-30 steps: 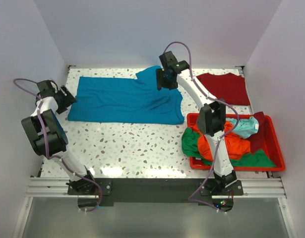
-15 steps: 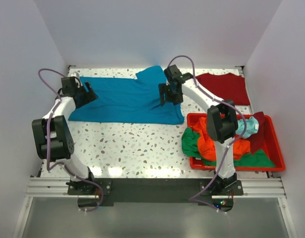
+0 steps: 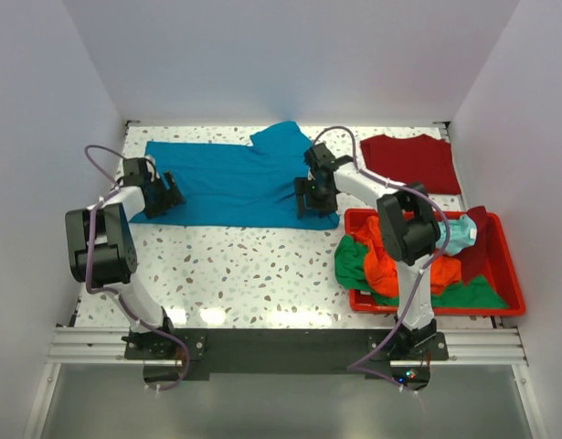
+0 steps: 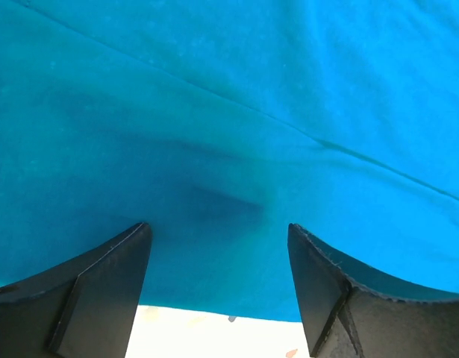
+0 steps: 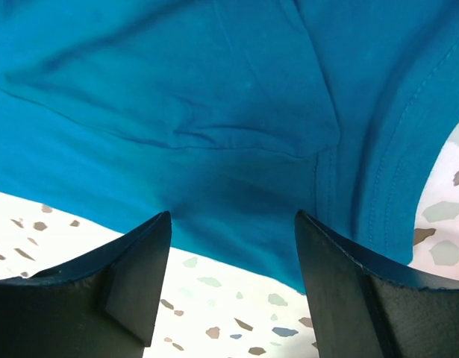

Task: Fold and stack the t-shirts
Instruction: Fold the tshirt

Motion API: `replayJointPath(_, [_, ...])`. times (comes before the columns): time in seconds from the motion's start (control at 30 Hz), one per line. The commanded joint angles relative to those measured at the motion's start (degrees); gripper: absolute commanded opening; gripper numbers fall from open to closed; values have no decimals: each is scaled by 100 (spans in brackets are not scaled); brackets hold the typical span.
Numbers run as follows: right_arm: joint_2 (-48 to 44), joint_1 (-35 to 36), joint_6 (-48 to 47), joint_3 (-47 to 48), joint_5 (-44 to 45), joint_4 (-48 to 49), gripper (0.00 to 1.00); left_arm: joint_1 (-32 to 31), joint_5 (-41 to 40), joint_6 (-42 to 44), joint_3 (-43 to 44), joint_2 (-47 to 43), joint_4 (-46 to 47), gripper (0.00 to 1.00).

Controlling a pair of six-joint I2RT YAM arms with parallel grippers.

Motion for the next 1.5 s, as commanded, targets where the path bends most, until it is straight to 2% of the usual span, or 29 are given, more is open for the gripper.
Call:
replayJointPath(0.0, [41,-22,2,-251,-146,128,70,75,-222,271,-143,97,-135,80])
replayJointPath(0.5, [-873,215,318,-1973,-805,330,69,234,-556,482,-872,-553,-364,82])
replayJointPath(0.83, [-1313,918,643,-2677,-375,242,69,269,-1417,711,-1373,-1229,-715,84])
replayJointPath(0.93, [-1418,1190,775,-2686,-296,189,69,277,-1418,702,-1400,-1388,-715,84])
replayJointPath(1.03, [-1567,1367,758,-2283,-103,-170,69,278,-1418,728,-1487,-1572,-575,84])
replayJointPath(1.2, [-1629,1367,345,-667,319,-1128,71,260,-1427,676,-1558,-1766,-408,84])
replayJointPath(1.23, [-1508,1367,266,-142,407,-1225,71,260,-1427,676,-1567,-1801,-382,84])
replayJointPath(1.33, [-1113,1358,-24,668,609,-1262,73,260,-1505,658,-1576,-1907,-294,84])
replayJointPath(1.47, [-321,1288,-139,1487,269,-946,72,251,-1716,737,-1532,-1925,-250,85])
